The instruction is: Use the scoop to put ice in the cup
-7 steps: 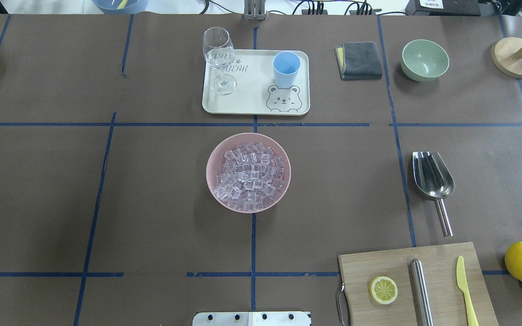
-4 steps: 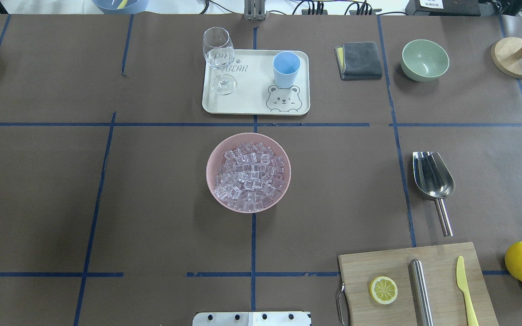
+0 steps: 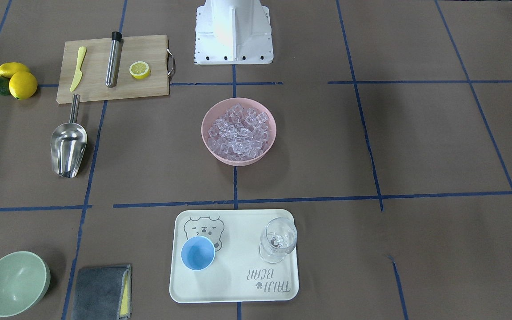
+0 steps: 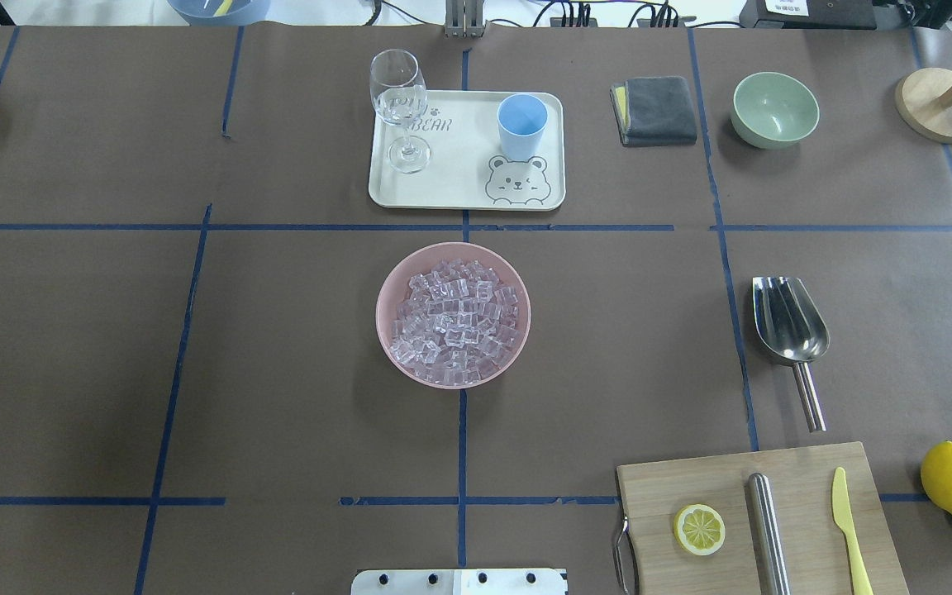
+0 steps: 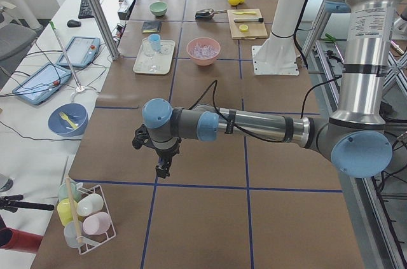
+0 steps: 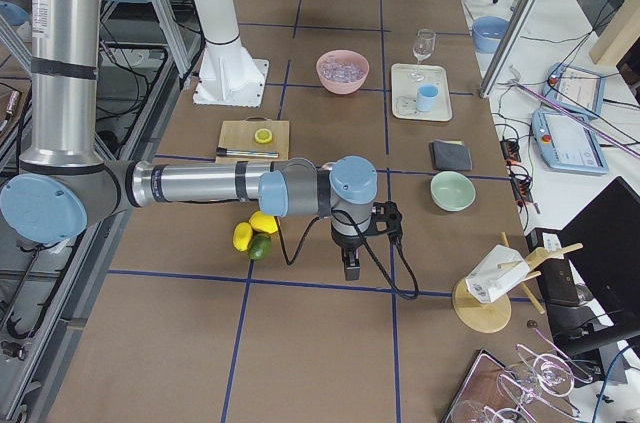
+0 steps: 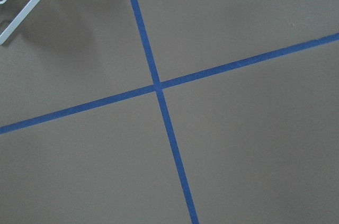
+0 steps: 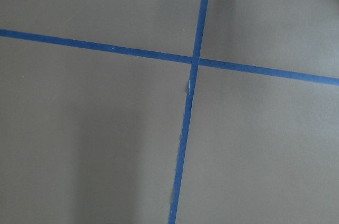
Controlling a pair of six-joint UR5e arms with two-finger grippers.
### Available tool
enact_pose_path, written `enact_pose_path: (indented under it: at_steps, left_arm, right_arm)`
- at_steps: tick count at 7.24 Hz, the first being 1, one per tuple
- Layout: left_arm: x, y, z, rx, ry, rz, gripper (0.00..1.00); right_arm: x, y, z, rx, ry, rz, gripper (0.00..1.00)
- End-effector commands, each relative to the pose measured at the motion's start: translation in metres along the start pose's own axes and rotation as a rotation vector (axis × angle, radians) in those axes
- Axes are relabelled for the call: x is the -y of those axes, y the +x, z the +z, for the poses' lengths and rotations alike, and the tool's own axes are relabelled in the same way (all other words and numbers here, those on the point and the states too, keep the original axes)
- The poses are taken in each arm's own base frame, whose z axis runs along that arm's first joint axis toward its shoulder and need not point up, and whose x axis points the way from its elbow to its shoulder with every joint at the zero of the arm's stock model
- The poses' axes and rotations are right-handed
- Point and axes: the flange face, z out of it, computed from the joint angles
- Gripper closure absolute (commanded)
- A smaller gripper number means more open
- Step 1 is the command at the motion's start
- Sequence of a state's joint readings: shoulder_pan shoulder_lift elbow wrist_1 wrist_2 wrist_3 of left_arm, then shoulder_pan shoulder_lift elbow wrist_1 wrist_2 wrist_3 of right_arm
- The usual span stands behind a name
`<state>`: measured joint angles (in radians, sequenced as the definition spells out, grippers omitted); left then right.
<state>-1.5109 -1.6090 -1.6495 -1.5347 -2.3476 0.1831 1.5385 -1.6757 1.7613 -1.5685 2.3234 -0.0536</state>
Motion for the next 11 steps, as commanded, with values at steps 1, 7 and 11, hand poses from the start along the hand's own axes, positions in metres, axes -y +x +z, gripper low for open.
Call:
enact_pose_path:
  at_steps: [1, 7, 11]
  left_arm:
    - [0.021, 0.011, -0.013, 0.008, 0.073, 0.072, 0.0]
    - [0.065, 0.036, -0.035, 0.013, 0.254, 0.266, 0.0]
    - [0.087, 0.167, 0.017, -0.074, 0.446, 0.692, 0.0]
  right_arm:
    - [0.004, -0.006, -0.004, -0.001, 0.013, -0.009, 0.0]
    - [0.028, -0.016, -0.003, 0.039, 0.017, 0.003, 0.0]
    - [0.059, -0.065, 0.005, 0.052, 0.013, -0.016, 0.0]
